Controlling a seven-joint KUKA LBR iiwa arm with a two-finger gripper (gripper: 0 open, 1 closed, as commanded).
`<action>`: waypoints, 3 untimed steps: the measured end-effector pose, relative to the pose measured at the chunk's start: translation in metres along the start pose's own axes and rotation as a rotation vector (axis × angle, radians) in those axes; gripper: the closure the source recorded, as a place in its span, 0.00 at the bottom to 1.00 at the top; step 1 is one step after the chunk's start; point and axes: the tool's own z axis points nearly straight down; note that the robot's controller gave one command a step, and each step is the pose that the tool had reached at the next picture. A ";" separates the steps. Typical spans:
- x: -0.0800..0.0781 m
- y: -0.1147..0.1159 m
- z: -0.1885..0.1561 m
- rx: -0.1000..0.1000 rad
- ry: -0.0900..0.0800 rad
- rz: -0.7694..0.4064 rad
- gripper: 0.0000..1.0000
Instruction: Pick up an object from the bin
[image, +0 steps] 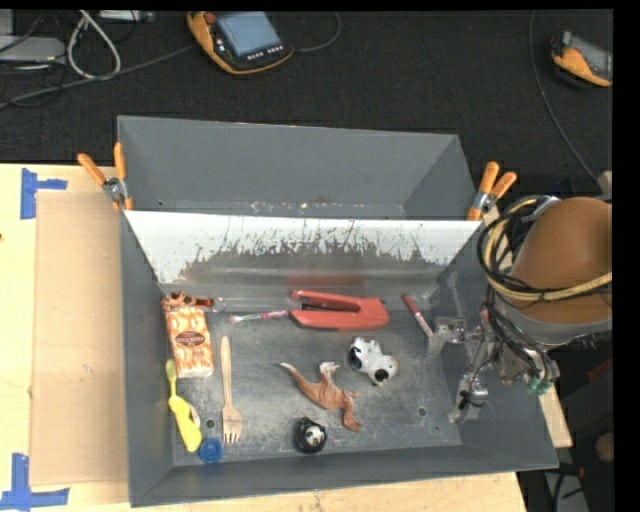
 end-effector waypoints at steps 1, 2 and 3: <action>-0.002 0.000 -0.004 0.001 -0.007 -0.004 0.00; -0.058 0.049 0.028 0.001 -0.009 -0.033 0.00; -0.092 0.033 0.041 0.002 -0.009 -0.119 0.00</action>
Offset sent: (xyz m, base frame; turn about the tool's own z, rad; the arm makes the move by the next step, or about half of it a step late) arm 0.0628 0.0559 -0.0331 -0.0396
